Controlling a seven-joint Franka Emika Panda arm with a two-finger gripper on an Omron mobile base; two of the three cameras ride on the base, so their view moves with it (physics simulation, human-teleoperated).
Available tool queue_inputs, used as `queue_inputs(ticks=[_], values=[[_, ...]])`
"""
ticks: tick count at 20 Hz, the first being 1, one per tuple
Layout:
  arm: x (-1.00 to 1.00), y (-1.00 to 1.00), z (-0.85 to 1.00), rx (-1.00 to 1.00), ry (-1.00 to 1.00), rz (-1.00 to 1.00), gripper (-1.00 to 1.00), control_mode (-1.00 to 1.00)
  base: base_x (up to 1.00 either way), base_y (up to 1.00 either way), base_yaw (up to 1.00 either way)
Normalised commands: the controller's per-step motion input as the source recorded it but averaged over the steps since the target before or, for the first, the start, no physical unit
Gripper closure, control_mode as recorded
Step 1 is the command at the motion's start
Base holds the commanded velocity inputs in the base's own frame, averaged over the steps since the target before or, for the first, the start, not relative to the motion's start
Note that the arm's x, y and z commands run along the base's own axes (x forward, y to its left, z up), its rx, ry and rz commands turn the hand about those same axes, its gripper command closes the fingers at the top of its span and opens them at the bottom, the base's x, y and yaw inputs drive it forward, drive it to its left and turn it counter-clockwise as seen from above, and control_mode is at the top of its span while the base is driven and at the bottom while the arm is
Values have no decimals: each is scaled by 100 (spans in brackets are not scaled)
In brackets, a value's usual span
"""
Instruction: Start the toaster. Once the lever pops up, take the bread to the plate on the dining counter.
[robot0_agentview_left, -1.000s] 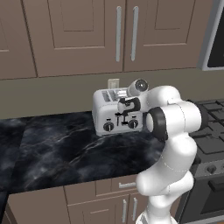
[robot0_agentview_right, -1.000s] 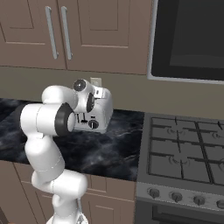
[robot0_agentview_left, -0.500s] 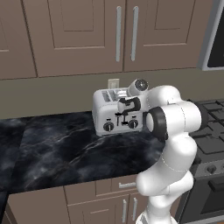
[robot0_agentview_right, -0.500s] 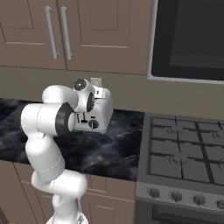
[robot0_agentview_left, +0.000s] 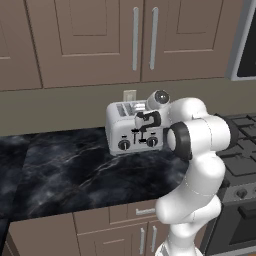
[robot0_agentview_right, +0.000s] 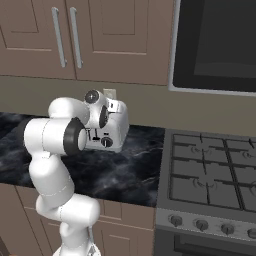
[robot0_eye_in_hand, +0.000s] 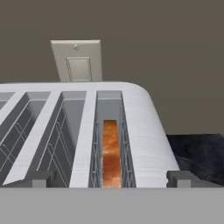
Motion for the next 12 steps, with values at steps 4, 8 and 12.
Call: queue_inputs(ticks=[4, 8, 12], values=[[0, -1, 0, 0, 0, 0, -100, -100, 0, 0, 0], [0, 0, 0, 0, 0, 0, -100, -100, 0, 0, 0], [0, 0, 0, 0, 0, 0, -100, -100, 0, 0, 0]])
